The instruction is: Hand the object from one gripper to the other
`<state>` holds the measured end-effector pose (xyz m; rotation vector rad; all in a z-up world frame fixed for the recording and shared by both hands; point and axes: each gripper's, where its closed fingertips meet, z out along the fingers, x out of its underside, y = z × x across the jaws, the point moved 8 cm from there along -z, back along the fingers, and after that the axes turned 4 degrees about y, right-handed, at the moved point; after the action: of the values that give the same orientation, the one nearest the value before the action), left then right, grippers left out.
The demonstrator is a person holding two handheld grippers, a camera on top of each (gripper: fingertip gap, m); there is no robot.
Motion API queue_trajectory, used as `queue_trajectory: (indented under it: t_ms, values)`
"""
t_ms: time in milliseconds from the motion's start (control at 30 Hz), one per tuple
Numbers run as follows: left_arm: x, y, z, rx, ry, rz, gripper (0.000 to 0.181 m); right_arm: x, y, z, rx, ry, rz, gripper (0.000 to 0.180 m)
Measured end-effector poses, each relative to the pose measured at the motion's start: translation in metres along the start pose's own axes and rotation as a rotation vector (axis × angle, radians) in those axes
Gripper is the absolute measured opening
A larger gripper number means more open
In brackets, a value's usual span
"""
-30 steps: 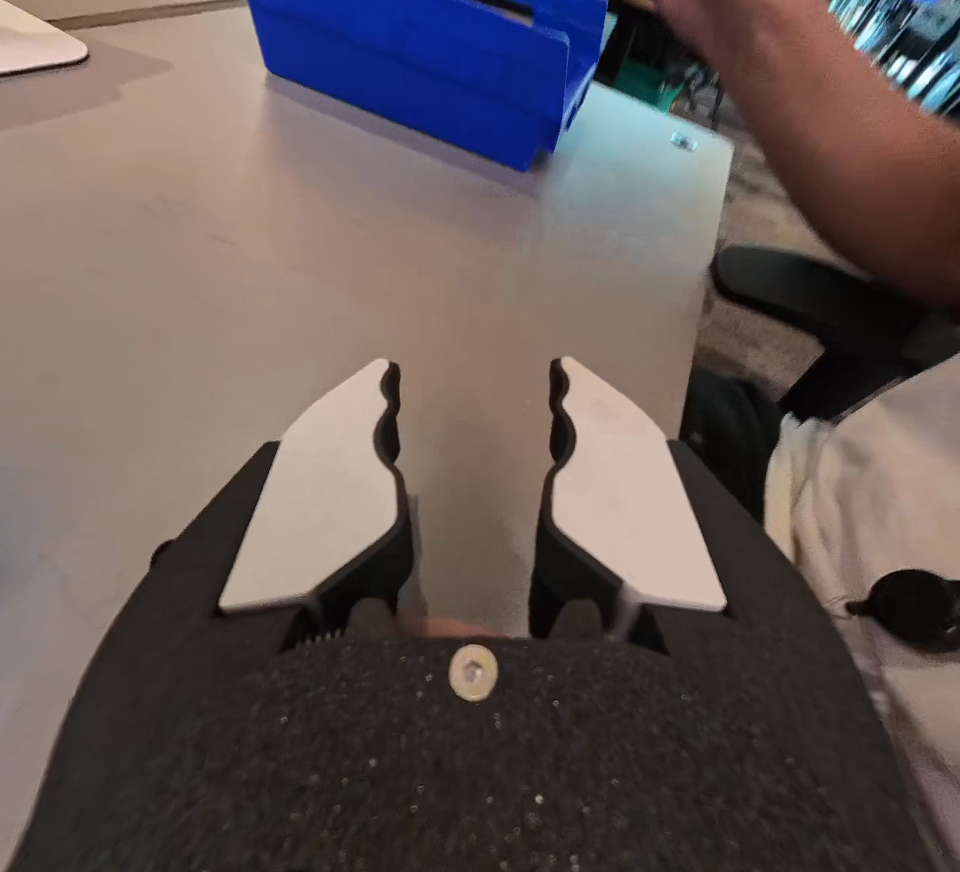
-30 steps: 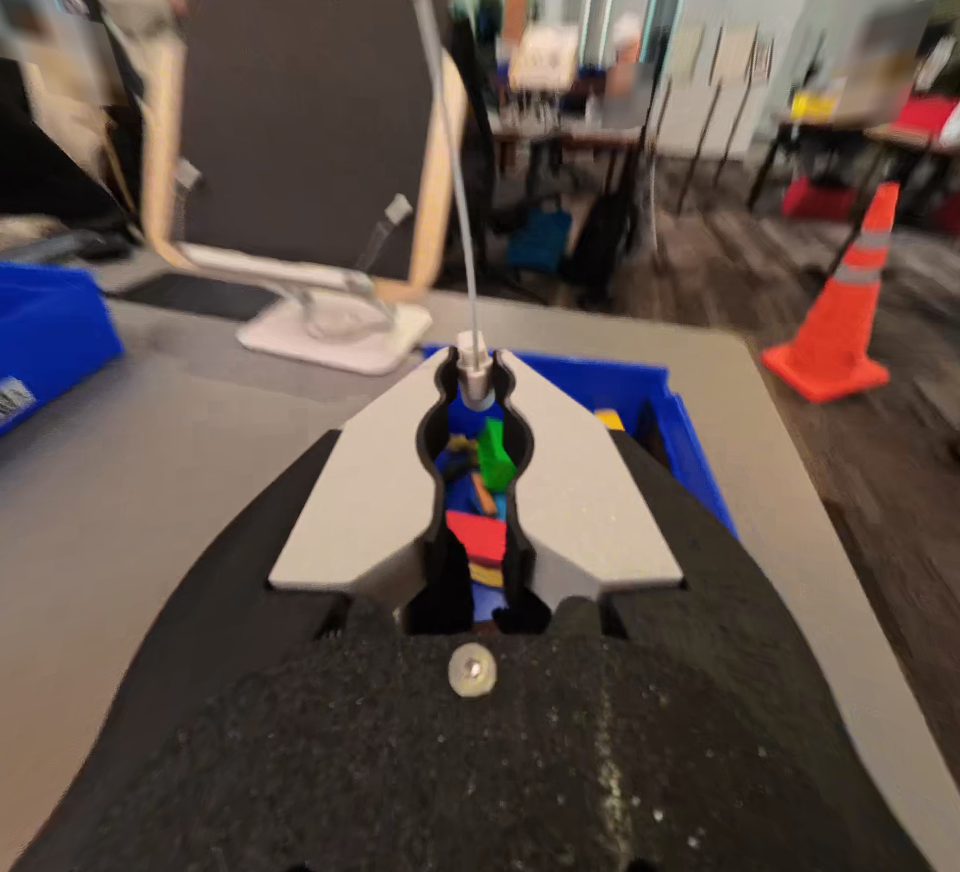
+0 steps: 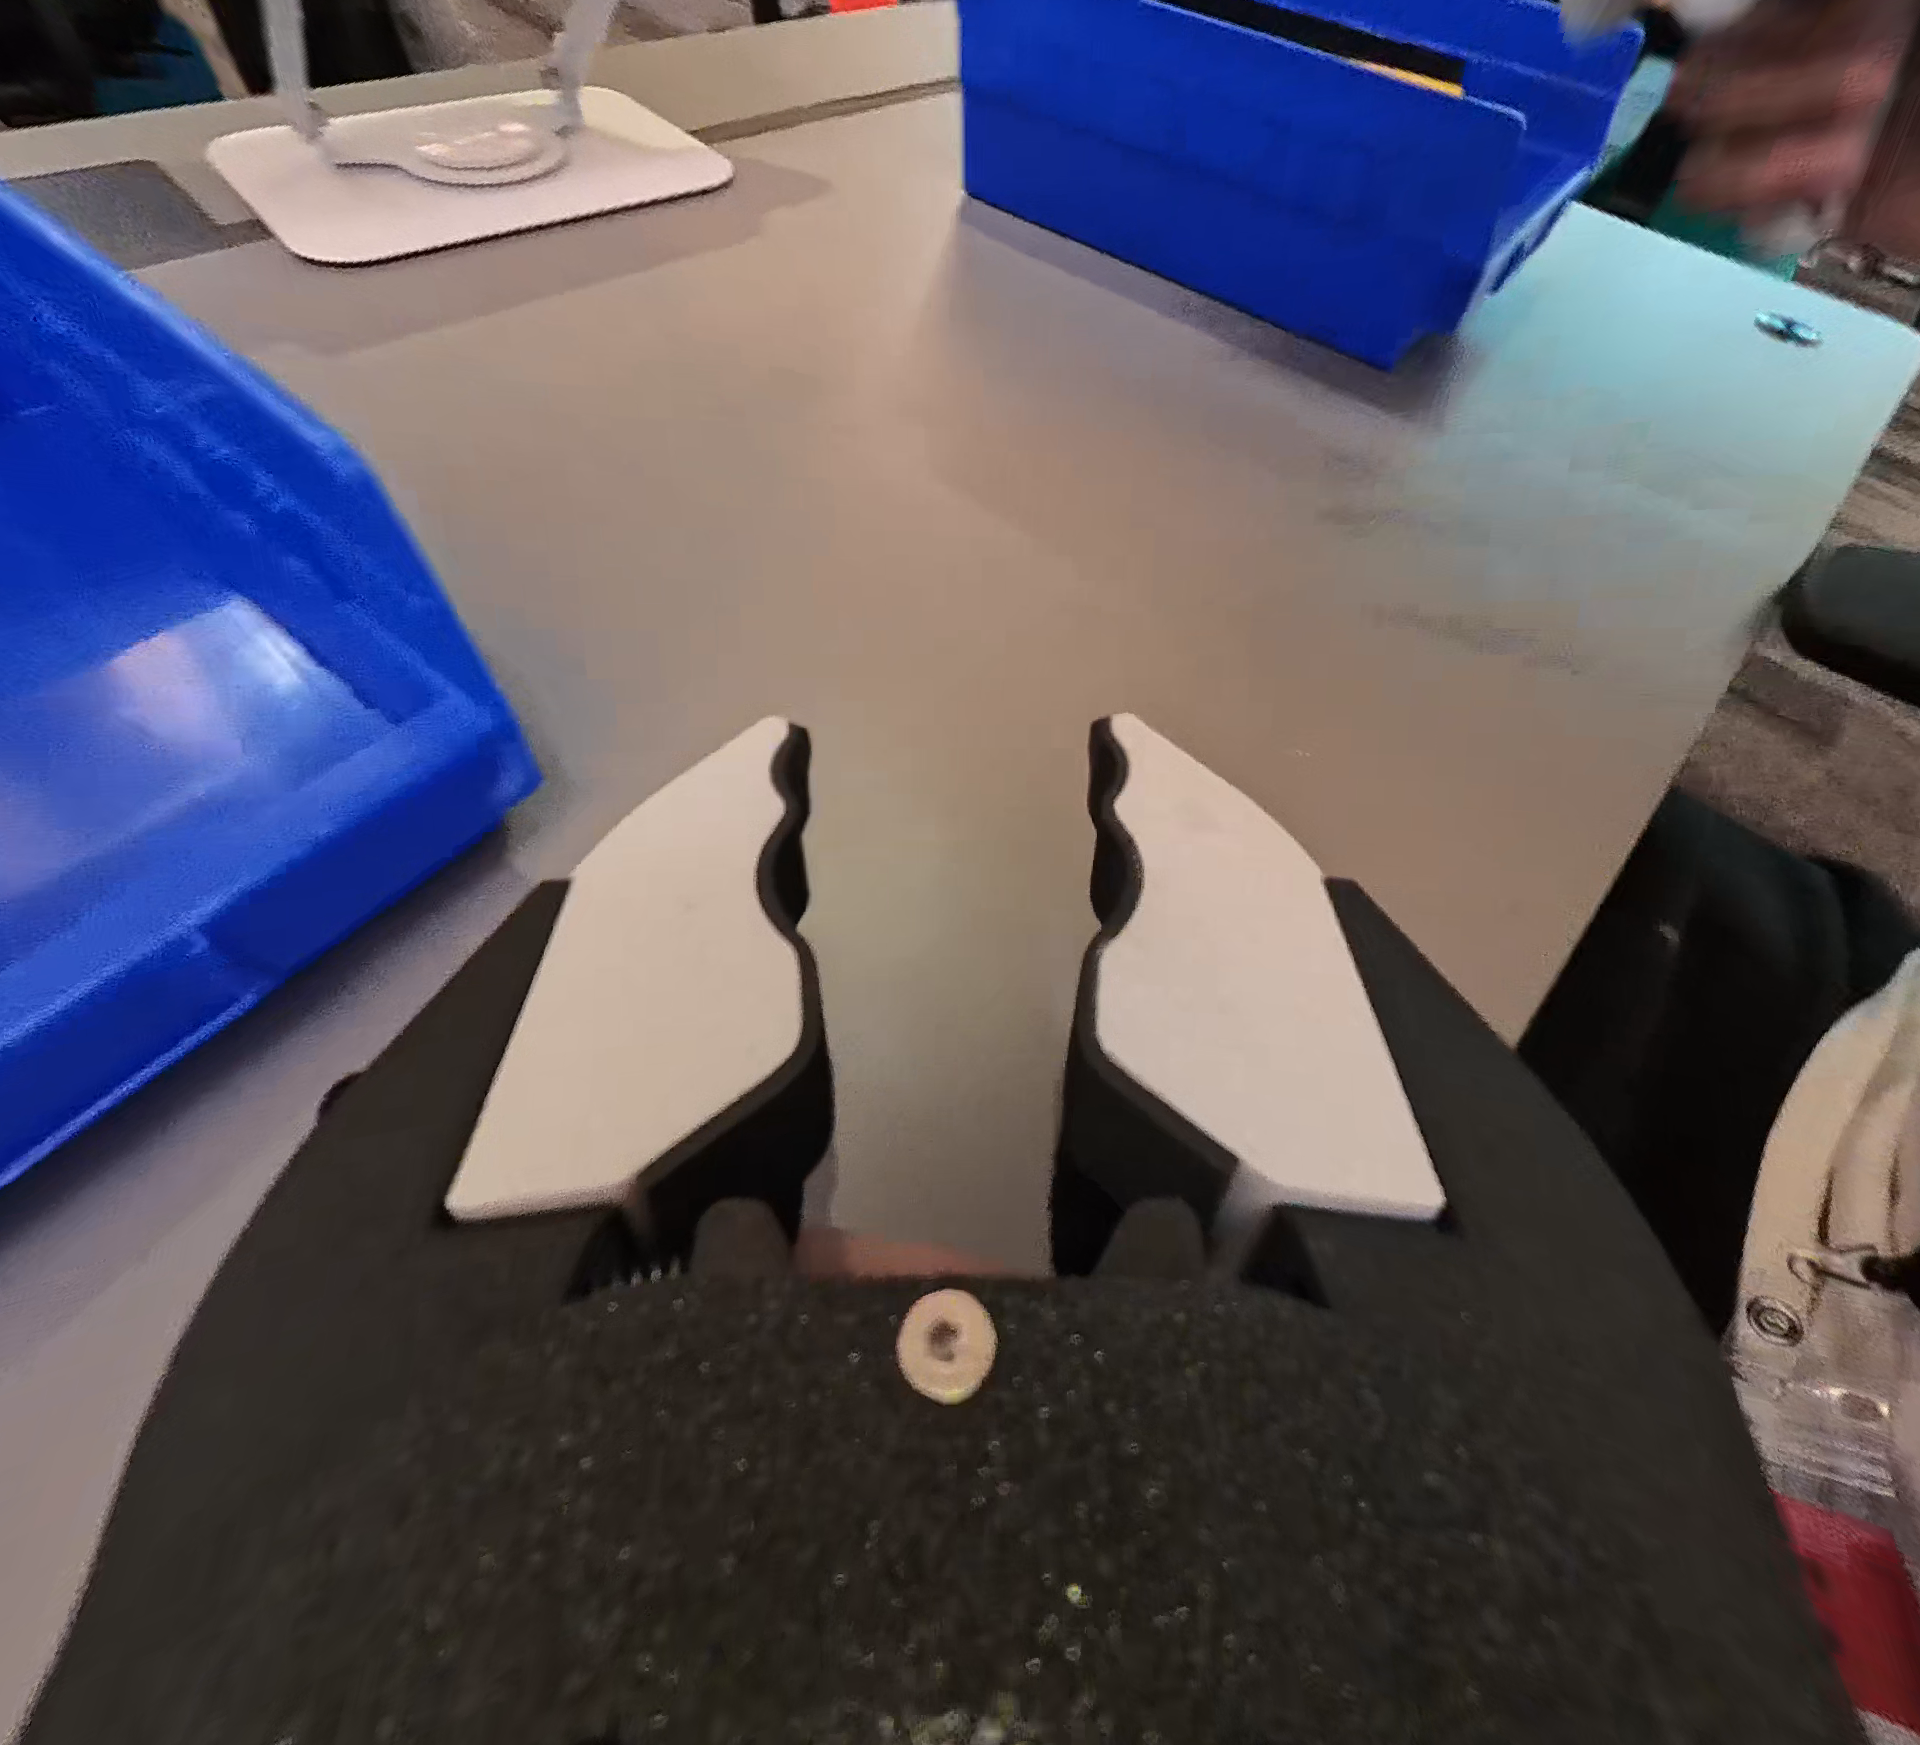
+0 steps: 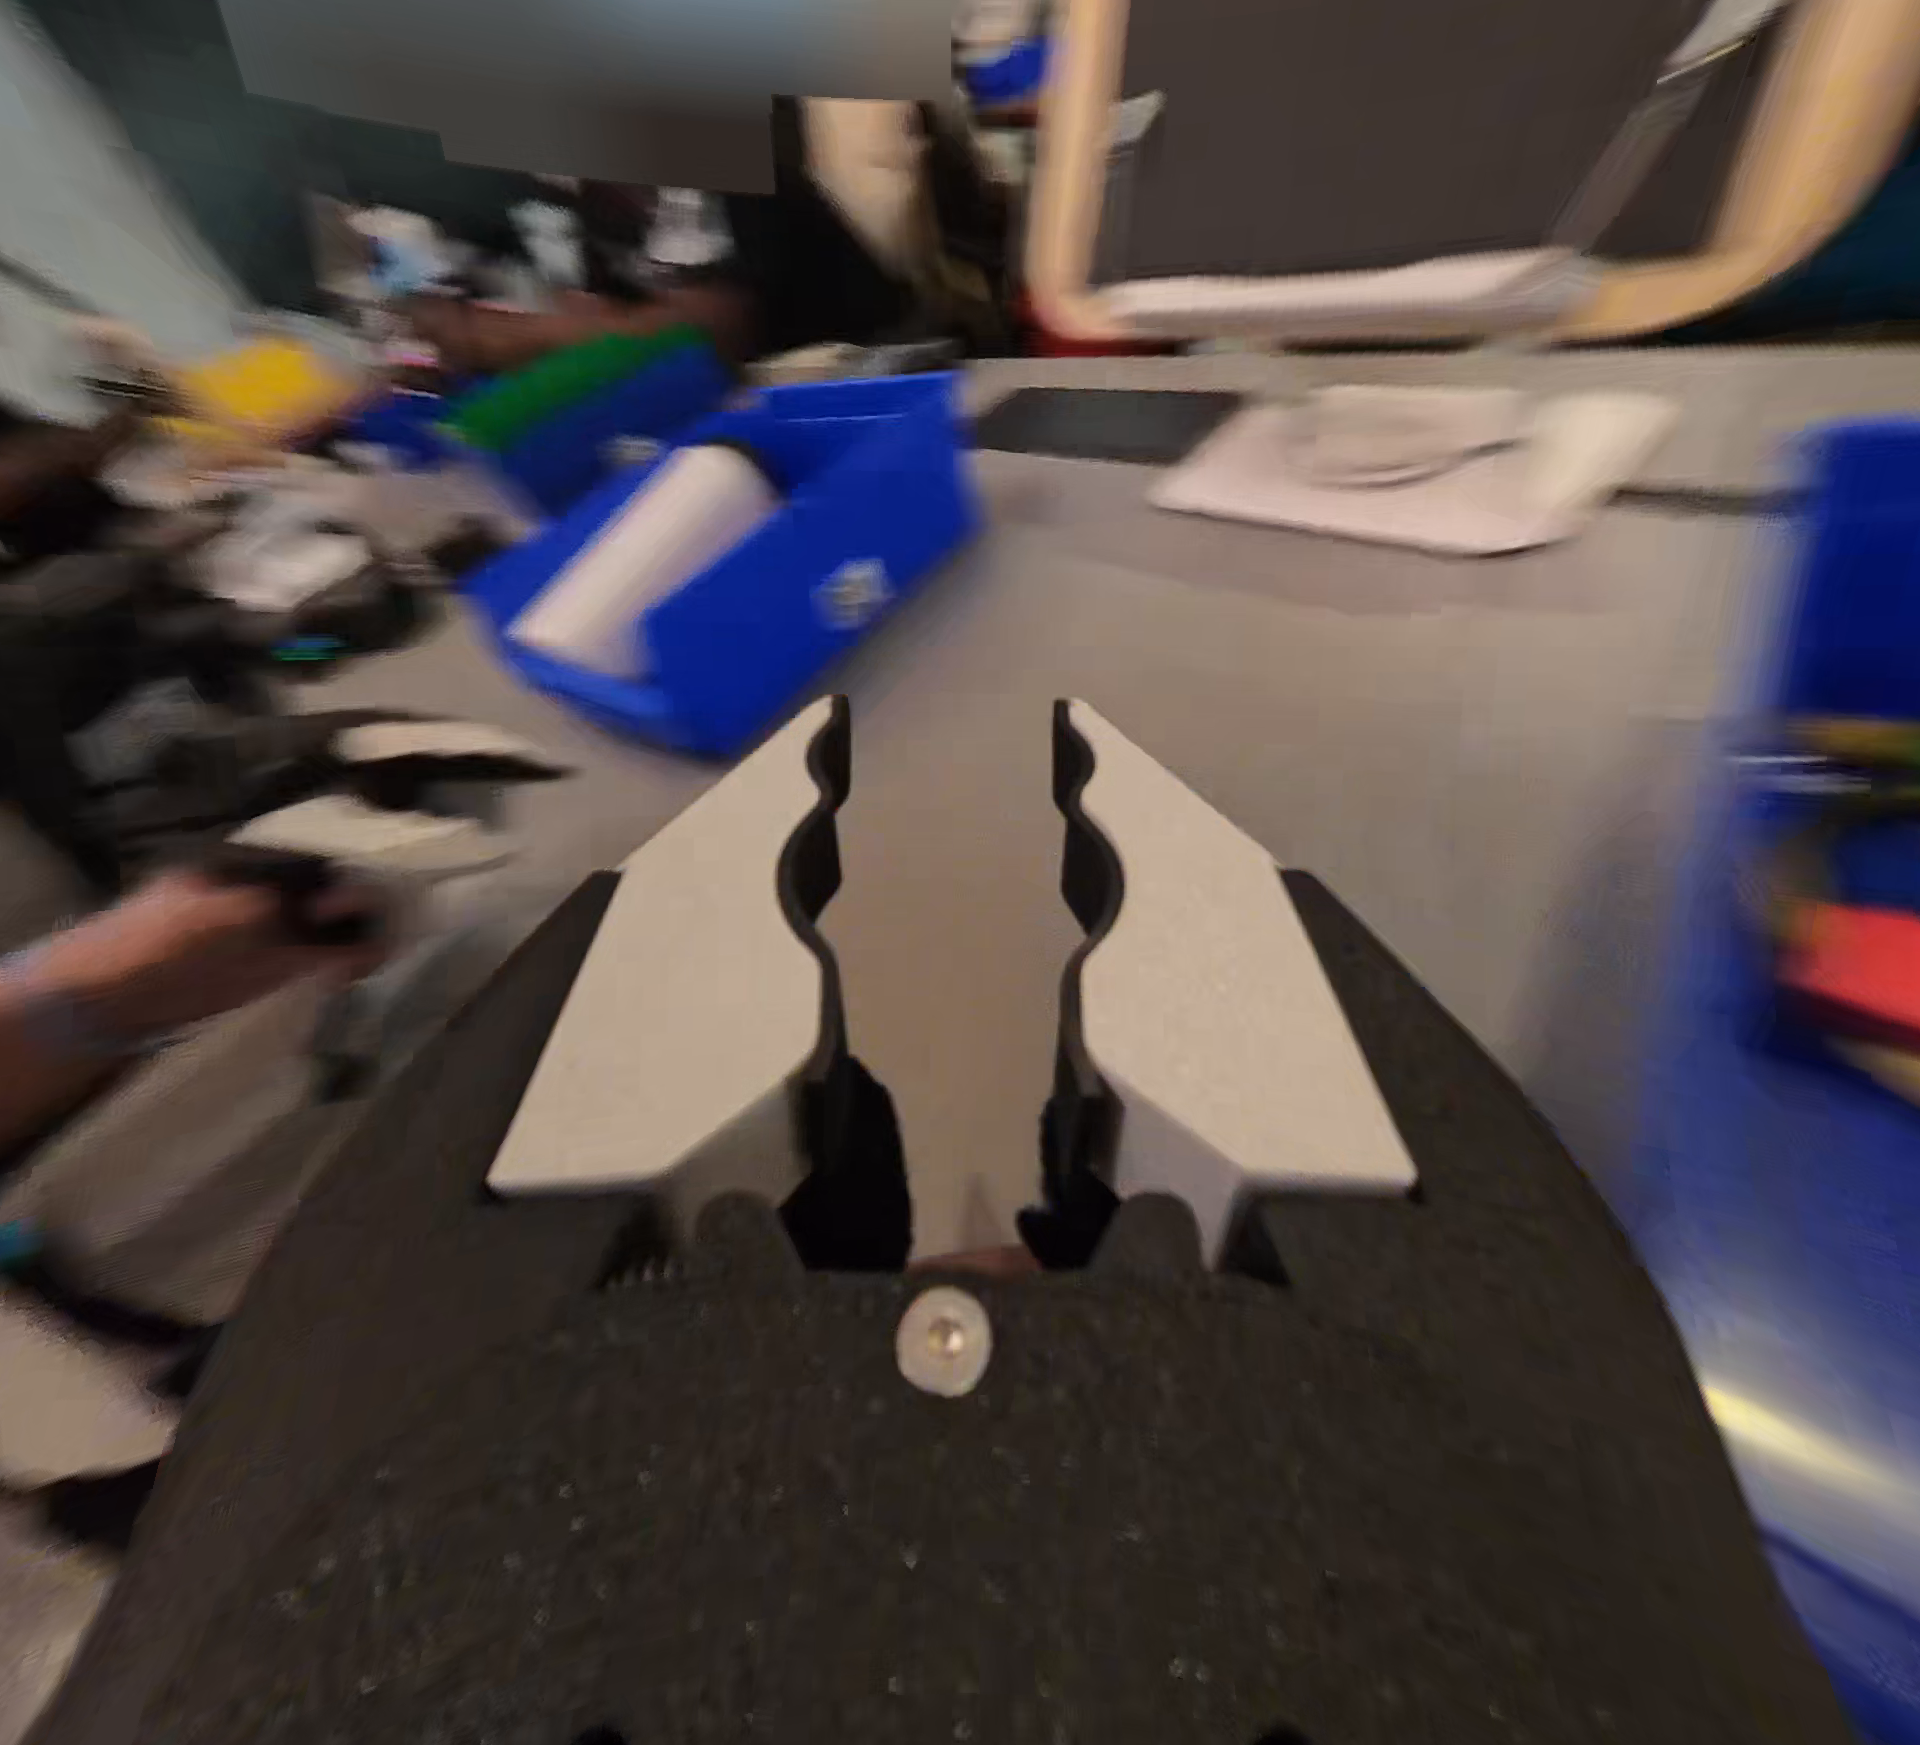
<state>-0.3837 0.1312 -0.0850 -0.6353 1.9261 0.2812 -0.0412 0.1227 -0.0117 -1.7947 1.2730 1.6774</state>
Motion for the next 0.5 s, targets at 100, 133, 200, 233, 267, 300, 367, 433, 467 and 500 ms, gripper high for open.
queue_trajectory:
  t_ms: [100,133,200,233,267,300,367,433,467,500]
  values:
    - [0.001,0.014,-0.002,0.008,-0.017,-0.071,0.052,0.062,0.046,0.037,-0.223,0.057,0.046,0.039]
    - [0.002,0.017,-0.003,0.02,-0.017,-0.091,0.052,0.078,0.048,0.045,-0.215,0.082,0.046,0.039]
    - [0.001,0.021,-0.006,0.023,-0.032,-0.105,0.052,0.086,0.049,0.05,-0.246,0.11,0.118,0.039]
    - [0.001,0.022,-0.007,0.021,-0.045,-0.105,0.052,0.084,0.049,0.049,-0.298,0.088,0.15,0.039]
    - [0.0,0.022,-0.008,0.026,-0.059,-0.105,0.052,0.081,0.044,0.049,-0.308,0.07,0.182,0.039]
    - [-0.001,0.022,-0.009,0.037,-0.07,-0.104,0.052,0.08,0.037,0.049,-0.298,0.066,0.21,0.039]
    - [-0.002,0.021,-0.008,0.051,-0.08,-0.096,0.054,0.079,0.027,0.046,-0.301,0.073,0.259,0.041]
    - [-0.007,0.021,-0.009,0.051,-0.088,-0.063,0.056,0.079,0.023,0.042,-0.294,0.081,0.277,0.041]
    - [-0.011,0.022,-0.01,0.05,-0.1,-0.05,0.056,0.08,0.022,0.04,-0.277,0.08,0.261,0.041]
    - [-0.016,0.024,-0.012,0.056,-0.116,-0.04,0.056,0.081,0.021,0.038,-0.257,0.084,0.234,0.041]
